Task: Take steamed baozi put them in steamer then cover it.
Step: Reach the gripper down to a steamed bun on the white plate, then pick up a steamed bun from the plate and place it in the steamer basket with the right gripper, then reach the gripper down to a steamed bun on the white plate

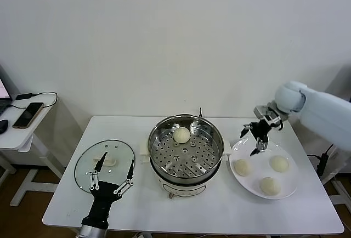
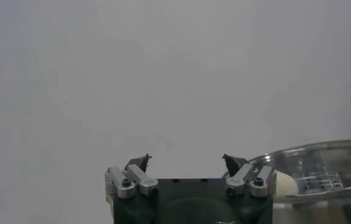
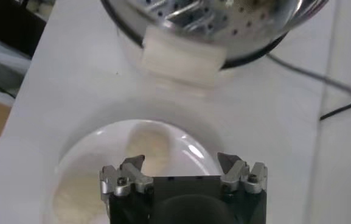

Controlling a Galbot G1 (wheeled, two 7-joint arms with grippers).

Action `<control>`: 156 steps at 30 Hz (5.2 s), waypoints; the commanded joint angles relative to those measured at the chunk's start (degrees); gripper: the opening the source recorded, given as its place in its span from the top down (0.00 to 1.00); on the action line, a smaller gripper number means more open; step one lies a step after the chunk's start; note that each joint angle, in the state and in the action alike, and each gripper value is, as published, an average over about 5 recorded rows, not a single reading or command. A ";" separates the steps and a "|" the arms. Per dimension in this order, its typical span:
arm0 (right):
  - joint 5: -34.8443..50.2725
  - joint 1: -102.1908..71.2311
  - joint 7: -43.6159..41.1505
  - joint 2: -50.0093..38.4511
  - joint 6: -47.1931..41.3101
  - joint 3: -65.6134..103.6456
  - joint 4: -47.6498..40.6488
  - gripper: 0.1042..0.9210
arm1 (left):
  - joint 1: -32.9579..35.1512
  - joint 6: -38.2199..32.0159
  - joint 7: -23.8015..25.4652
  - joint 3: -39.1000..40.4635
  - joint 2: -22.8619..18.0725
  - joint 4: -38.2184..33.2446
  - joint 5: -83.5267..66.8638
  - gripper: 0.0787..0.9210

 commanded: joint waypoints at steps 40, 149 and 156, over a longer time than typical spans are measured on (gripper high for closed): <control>2.64 13.93 -7.25 1.19 -2.80 -5.09 0.09 0.28 | -1.21 -0.49 -0.34 -0.01 0.03 0.66 -0.04 0.12; -9.41 -19.84 -2.04 -14.91 -4.95 14.81 8.24 0.12 | -0.70 1.25 -1.50 2.23 -0.08 -2.39 1.30 0.12; -9.32 -19.51 -0.32 -11.75 -4.89 14.32 4.72 0.12 | -0.80 1.28 -1.40 2.18 -0.16 -2.37 1.12 0.12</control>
